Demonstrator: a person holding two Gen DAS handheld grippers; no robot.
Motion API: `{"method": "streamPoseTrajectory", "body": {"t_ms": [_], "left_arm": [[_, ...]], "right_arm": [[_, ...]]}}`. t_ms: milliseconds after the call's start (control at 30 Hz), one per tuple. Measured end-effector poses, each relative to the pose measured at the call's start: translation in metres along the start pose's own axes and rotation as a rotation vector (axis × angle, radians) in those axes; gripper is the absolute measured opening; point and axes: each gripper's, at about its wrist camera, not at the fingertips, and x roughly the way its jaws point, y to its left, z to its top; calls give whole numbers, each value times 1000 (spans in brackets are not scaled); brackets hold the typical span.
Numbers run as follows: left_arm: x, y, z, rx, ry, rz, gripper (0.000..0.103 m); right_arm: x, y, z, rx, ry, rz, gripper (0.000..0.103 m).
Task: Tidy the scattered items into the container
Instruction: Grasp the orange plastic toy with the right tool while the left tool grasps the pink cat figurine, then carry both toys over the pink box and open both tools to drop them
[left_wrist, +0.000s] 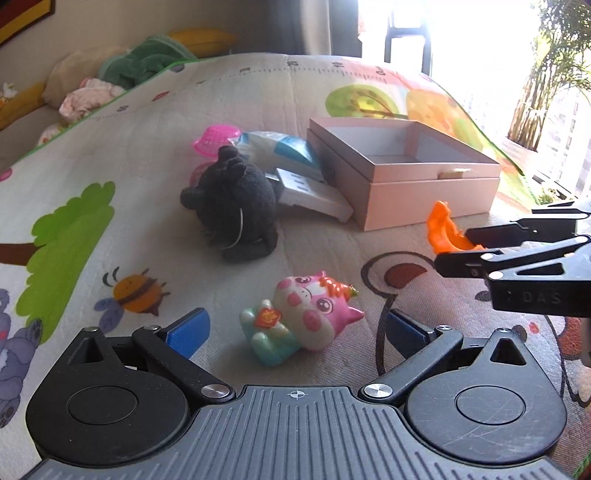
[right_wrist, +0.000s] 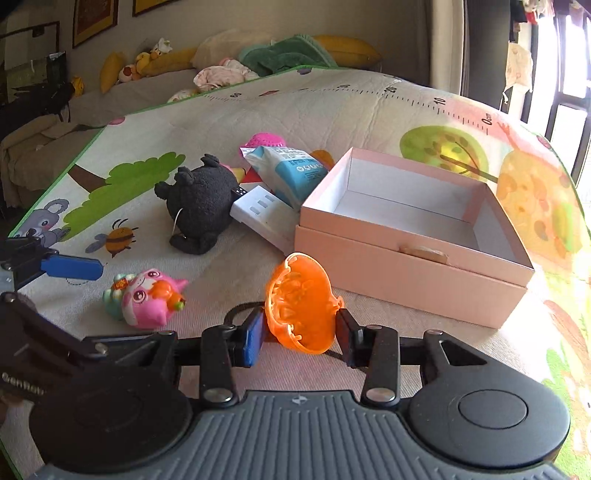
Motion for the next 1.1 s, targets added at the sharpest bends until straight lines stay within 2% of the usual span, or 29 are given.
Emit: {"method": "streamPoseTrajectory", "body": {"t_ms": [200, 267, 500, 533, 833, 967, 1100], "left_arm": [[11, -2, 0, 47, 10, 19, 100], [14, -1, 0, 48, 23, 9, 83], [13, -5, 1, 67, 20, -3, 72], [12, -7, 1, 74, 20, -3, 65], [-28, -45, 3, 244, -60, -76, 64], [-34, -61, 22, 314, -103, -103, 64], [-20, -74, 52, 377, -162, -113, 64]], "right_arm": [[-34, -20, -36, 38, 26, -35, 41], [-39, -27, -43, 60, 31, -51, 41], [-39, -38, -52, 110, 34, -63, 41], [-40, -37, -53, 108, 33, -61, 41], [-61, -38, -56, 64, 23, -39, 41], [-72, -47, -48, 70, 6, -39, 41], [-79, -59, -30, 64, -37, -31, 41]]}}
